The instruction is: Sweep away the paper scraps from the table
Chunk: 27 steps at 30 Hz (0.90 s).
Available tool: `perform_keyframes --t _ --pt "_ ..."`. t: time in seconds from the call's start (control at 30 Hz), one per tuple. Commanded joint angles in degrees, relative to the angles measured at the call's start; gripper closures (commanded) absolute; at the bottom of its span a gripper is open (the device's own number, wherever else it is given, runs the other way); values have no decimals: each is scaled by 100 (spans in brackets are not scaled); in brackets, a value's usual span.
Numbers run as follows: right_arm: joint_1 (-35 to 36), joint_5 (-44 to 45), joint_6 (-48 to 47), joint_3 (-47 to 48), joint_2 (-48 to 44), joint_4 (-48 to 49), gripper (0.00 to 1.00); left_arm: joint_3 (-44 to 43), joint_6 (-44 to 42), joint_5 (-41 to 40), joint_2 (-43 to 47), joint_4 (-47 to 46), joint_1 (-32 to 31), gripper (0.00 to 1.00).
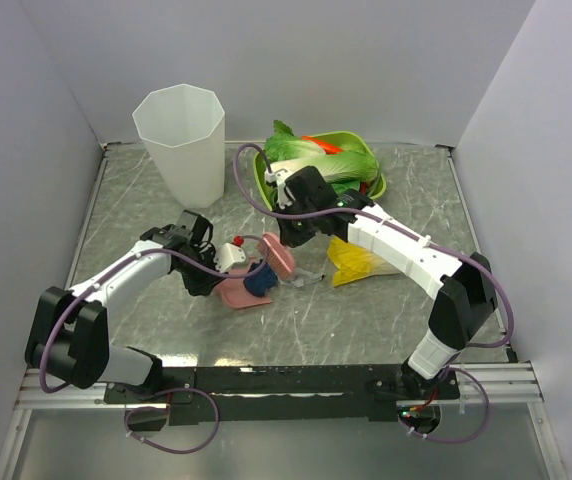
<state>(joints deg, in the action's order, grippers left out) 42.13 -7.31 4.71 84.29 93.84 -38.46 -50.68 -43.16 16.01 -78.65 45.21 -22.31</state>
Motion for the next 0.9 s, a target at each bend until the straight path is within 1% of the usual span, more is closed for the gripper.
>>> perform_keyframes --t 0.0,0.03,0.13,0.23,0.33,0.5,0.57,0.7,0.87 --pt "-3 -420 127 52 -77 225 100 84 211 262 -36 -372 -37 66" --pt "-3 -394 127 44 -94 216 100 102 237 271 -27 -407 -46 58" --pt "-29 -429 100 0 -164 207 100 163 325 315 69 -583 -37 47" --pt "-56 -447 127 -114 -235 242 100 286 378 280 140 -715 -37 40" --pt "-56 -534 144 -176 -261 260 100 339 492 114 227 -707 -37 37" --pt "-73 -649 162 -167 -235 269 100 470 343 -142 648 -461 -37 35" --pt "-73 -649 171 -141 -191 277 100 646 282 -221 737 -425 -20 35" --pt "-65 -710 206 -36 -68 277 100 849 317 -344 746 -592 -19 36" --pt "-56 -763 206 52 38 251 100 788 431 -520 702 -821 -19 38"
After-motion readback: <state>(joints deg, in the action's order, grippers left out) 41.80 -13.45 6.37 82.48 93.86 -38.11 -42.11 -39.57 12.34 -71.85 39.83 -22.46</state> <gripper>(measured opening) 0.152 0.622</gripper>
